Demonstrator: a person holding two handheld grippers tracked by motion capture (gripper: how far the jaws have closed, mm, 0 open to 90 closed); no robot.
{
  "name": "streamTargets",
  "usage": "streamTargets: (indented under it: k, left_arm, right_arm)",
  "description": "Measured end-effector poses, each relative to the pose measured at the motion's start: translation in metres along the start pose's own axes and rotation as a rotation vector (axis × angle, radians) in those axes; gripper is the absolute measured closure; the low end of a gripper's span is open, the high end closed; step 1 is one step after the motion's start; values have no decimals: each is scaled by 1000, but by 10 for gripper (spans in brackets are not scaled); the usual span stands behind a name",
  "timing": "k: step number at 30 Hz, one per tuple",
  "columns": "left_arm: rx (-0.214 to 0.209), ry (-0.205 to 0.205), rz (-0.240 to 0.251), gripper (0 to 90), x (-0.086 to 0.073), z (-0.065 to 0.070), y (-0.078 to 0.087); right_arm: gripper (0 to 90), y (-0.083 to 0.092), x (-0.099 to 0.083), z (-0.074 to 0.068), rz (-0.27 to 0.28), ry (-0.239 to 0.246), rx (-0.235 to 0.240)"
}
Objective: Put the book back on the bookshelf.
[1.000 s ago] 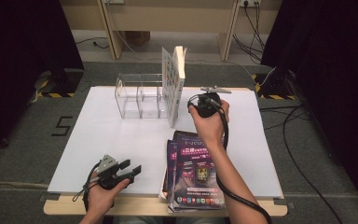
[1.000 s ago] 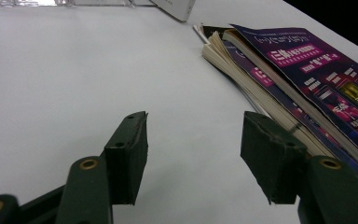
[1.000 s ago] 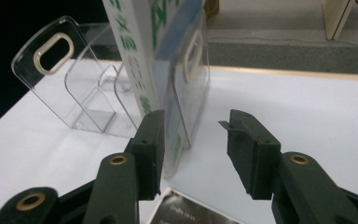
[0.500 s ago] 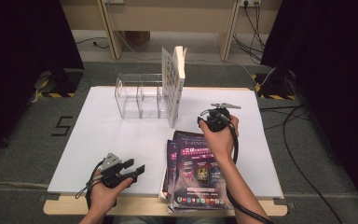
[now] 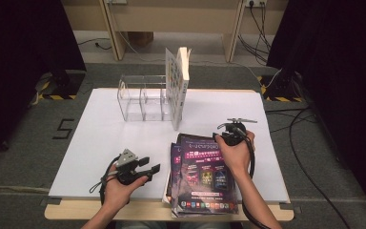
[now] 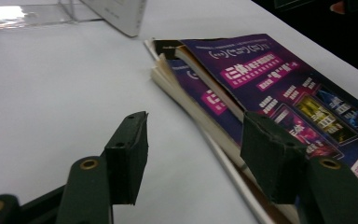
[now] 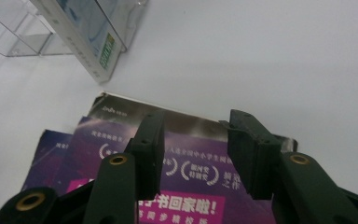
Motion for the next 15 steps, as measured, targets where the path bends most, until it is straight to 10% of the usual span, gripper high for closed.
streamTargets:
  k: [15]
  left_arm:
    - [-64,-42,-85,398,0,23,-37]
  right_arm:
    - [552,-2,-33,31,-95,-50,-34]
Point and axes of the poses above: each handheld gripper's, and its own axes: y roughly backward along the jaws, x roughly out of its top, z roughly to its right, the point moved 5 cm from there along -y, roughly forward along the jaws, and after that the axes turned 8 degrees about -x, right-handed, at the moved point
